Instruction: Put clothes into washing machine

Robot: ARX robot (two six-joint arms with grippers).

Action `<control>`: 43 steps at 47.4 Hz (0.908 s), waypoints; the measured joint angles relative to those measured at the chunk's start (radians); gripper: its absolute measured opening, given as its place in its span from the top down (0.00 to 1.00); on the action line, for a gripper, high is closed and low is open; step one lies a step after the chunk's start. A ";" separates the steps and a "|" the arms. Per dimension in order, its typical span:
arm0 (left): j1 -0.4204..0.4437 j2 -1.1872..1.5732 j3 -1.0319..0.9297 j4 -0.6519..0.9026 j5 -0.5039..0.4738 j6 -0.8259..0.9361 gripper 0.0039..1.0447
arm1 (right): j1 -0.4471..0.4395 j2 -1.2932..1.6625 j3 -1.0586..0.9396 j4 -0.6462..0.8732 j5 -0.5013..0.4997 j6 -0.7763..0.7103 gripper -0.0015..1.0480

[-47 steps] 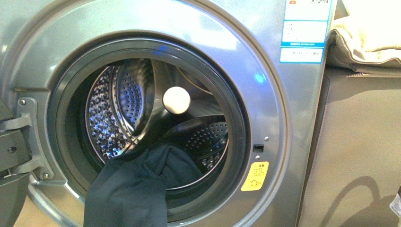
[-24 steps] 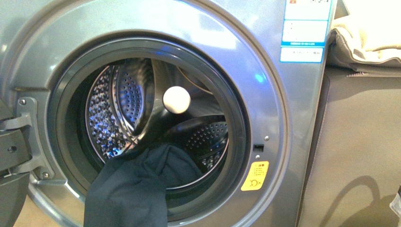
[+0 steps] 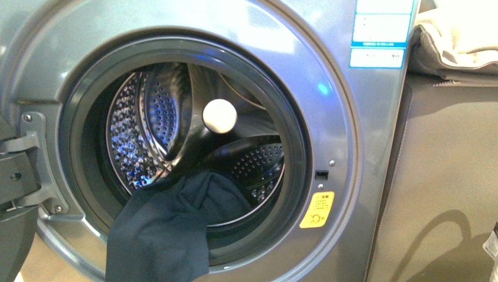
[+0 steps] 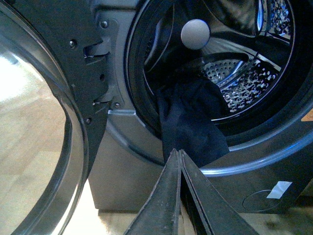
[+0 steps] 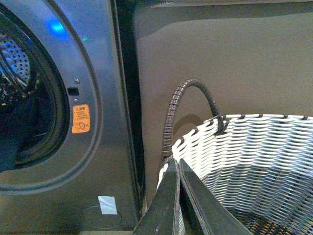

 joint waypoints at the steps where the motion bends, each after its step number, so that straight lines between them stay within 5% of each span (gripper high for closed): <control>1: 0.000 0.000 0.000 0.000 0.000 0.000 0.97 | 0.000 0.000 0.000 0.000 0.000 0.000 0.98; 9: 0.000 0.000 0.000 0.000 0.000 0.000 0.93 | 0.000 0.000 0.000 0.000 0.000 -0.001 0.97; 35: 0.000 0.000 0.000 0.000 0.000 0.000 0.05 | 0.000 0.000 0.000 0.000 0.000 0.000 0.12; 38: 0.000 0.000 0.000 0.000 0.000 0.000 0.06 | 0.000 0.000 0.000 0.000 0.000 0.001 0.06; 43: 0.000 0.000 0.000 0.000 0.000 0.000 0.06 | 0.000 0.000 0.000 0.000 0.000 0.000 0.07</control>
